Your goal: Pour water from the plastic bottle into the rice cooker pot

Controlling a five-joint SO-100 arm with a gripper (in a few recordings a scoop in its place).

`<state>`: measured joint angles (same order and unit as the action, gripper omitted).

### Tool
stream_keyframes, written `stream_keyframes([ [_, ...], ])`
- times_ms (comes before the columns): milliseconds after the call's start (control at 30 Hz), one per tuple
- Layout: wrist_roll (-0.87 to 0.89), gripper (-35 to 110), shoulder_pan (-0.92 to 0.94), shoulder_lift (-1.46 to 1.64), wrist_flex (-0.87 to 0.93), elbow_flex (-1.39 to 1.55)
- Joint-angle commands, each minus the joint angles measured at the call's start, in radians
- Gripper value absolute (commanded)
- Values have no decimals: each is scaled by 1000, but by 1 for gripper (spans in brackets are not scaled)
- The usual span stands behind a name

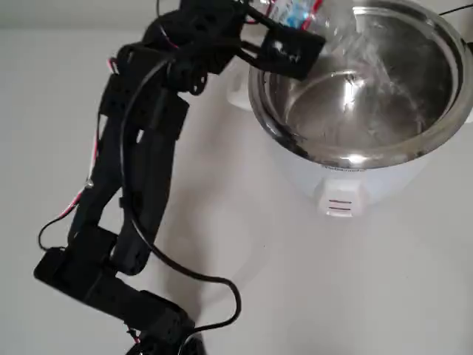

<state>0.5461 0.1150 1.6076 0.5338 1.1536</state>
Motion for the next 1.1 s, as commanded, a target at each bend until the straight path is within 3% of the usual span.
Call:
stream_keyframes([
  [0, 52, 10, 23, 21, 0, -130],
  [1067, 215, 10, 43, 21, 77, -233],
])
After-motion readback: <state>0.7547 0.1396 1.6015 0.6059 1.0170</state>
